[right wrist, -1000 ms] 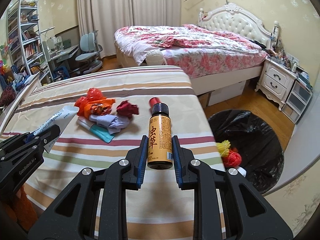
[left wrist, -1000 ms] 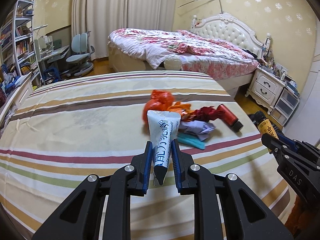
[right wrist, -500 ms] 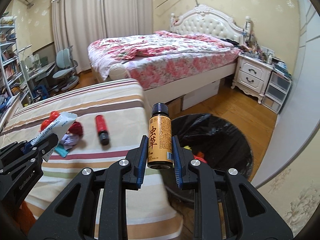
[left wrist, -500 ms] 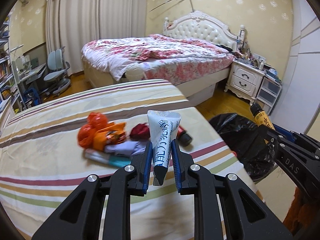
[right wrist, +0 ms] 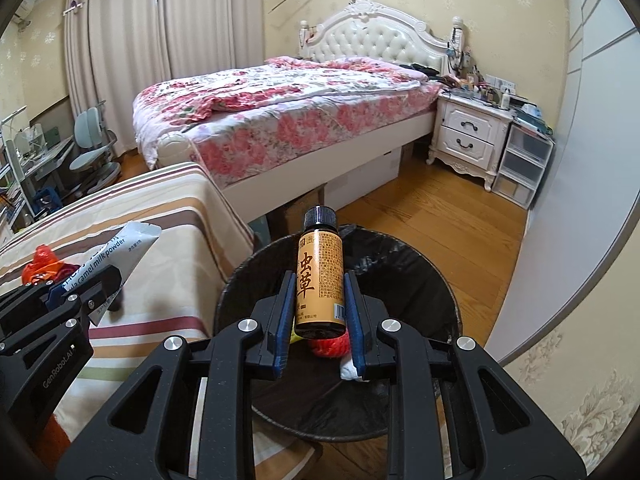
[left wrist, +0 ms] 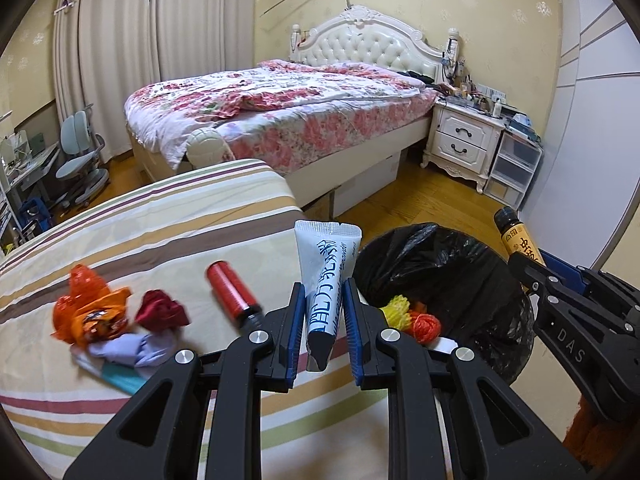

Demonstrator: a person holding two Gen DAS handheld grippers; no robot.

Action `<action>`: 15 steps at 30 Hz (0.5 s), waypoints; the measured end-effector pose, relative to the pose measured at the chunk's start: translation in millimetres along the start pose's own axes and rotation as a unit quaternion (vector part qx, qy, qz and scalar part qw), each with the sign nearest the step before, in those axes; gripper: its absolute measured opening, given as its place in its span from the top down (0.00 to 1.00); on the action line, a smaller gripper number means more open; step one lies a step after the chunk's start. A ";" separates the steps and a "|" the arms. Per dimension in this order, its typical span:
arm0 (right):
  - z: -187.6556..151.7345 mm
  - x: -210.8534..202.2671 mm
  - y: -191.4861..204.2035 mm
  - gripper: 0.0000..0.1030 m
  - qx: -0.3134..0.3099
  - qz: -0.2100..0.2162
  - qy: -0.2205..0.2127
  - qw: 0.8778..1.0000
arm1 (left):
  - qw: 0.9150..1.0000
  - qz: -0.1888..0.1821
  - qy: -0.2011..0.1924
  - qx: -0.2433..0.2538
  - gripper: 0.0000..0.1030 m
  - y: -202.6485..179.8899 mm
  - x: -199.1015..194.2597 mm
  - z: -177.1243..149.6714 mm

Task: Collect trash
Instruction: 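Carry the tube and gold bottle over the black bin and open both tools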

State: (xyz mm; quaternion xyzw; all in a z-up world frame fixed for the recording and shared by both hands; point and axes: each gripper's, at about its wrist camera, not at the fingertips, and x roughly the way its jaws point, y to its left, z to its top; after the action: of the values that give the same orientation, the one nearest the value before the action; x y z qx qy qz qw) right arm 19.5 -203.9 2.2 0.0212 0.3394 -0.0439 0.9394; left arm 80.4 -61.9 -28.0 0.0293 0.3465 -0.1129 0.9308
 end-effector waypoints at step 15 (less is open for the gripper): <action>1.4 25.5 -27.4 0.77 0.022 -0.014 0.014 1.000 | 0.999 -0.006 0.019 0.034 0.80 -42.0 37.7 12.7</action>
State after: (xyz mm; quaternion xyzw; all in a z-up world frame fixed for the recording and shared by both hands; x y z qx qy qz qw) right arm 37.2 -233.1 -13.3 0.0381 0.3516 -0.0641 0.9332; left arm 106.5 -111.7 -42.0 0.0609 0.3601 -0.1300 0.9218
